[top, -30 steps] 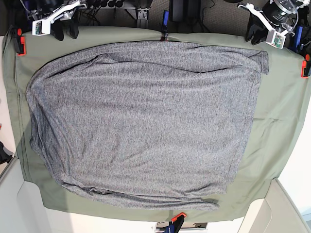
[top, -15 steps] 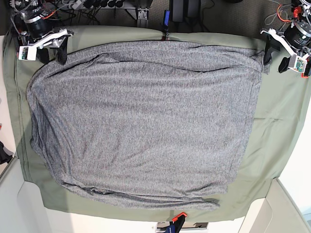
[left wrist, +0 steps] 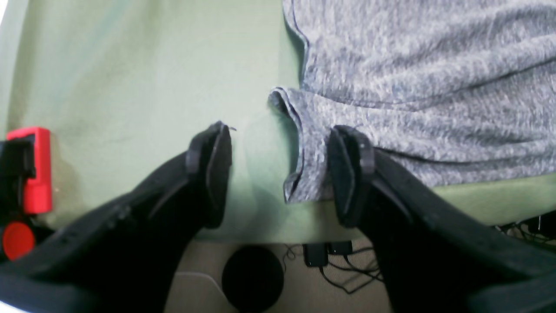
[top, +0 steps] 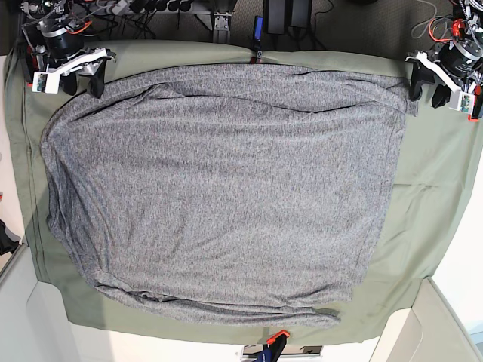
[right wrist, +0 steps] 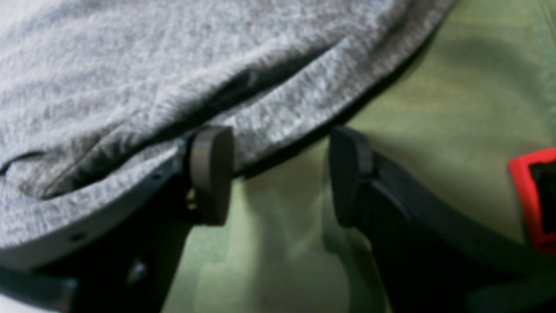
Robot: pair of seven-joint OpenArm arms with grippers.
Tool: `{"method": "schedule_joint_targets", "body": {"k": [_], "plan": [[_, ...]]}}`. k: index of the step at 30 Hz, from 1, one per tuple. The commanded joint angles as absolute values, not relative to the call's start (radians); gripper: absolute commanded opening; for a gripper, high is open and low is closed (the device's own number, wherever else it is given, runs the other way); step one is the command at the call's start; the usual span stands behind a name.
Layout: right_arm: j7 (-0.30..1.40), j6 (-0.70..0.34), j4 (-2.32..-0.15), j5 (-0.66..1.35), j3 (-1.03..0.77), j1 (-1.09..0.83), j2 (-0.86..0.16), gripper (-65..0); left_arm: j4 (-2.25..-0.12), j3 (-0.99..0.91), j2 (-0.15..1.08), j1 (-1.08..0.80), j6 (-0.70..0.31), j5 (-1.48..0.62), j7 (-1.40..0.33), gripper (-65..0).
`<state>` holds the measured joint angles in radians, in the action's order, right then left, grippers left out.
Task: Fold the T-shirt properly
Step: 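Lower both grippers and pinch the shirt's hem corners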
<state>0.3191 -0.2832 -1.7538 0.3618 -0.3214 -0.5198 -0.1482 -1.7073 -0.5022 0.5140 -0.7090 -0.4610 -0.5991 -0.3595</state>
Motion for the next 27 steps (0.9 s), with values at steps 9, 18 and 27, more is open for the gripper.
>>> {"method": "schedule_joint_targets", "body": {"k": [9,18,27], "plan": [[0.296,-0.282,-1.768,0.355,-0.328,-0.482,-0.146,-30.3,-1.716,-0.459,0.526,-0.697,-0.468,-0.605,-0.342,-26.9],[0.296,-0.253,-1.768,0.337,-0.328,-0.483,-0.146,-32.6,-1.652,-0.357,0.526,-0.623,-0.468,-0.515,-0.337,-32.1],[0.296,-0.231,-1.768,0.303,-0.328,-0.474,-0.143,-65.0,-1.652,-0.357,0.527,-0.623,-0.467,-0.485,-0.336,-65.0]]}}
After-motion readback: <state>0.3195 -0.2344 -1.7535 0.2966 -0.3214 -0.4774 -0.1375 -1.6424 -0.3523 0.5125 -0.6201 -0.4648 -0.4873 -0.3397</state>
